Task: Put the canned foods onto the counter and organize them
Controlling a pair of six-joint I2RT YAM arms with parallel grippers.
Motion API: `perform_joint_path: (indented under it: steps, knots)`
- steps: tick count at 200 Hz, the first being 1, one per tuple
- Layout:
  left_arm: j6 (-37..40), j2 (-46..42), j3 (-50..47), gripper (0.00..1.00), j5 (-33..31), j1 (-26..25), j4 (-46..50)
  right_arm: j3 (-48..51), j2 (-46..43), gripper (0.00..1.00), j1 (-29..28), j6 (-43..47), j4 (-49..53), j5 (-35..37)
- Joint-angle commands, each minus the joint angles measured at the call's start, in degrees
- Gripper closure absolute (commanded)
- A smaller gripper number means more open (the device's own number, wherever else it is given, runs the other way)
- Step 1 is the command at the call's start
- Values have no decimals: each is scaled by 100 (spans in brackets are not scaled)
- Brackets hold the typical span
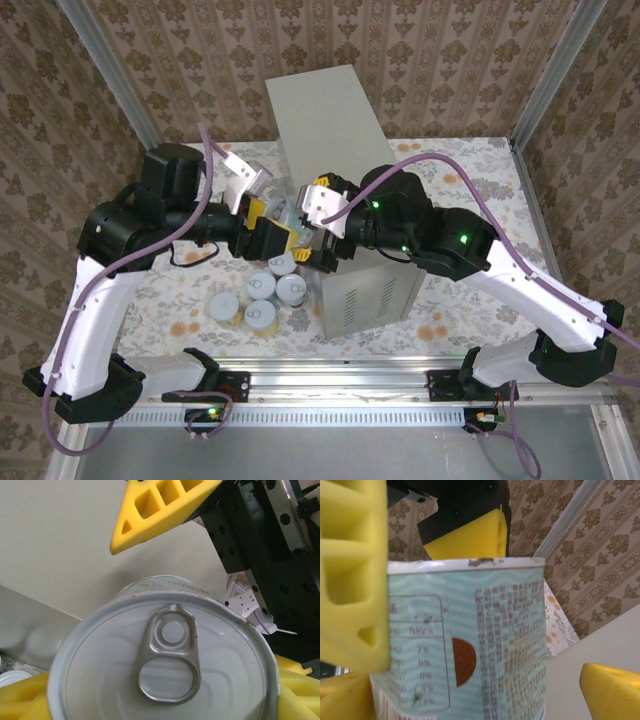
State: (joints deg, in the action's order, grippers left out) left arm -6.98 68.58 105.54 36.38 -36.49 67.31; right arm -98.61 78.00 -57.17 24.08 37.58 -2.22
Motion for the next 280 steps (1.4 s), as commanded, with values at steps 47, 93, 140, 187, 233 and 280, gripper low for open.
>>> perform_joint_path:
  steps: [47,93,140,187,233,280]
  knots:
    - [64,-106,169,62,209,-156,-426,-398,137,16,-6,-207,-69,-5]
    - [-12,-252,-143,54,269,-156,-767,-548,271,31,85,-570,-100,-241]
    - [-167,-529,-611,15,397,-161,-1476,-164,-31,35,325,-1351,-904,-498]
    - [-589,-1061,-1412,8,391,-163,-3003,411,-310,37,424,-2069,-1587,-322]
    - [-731,-1084,-1640,3,-81,-165,-3549,874,-503,37,425,-2405,-2076,-291]
    - [-798,-1002,-1668,1,-630,-160,-3815,1139,-600,37,425,-2527,-2345,-209]
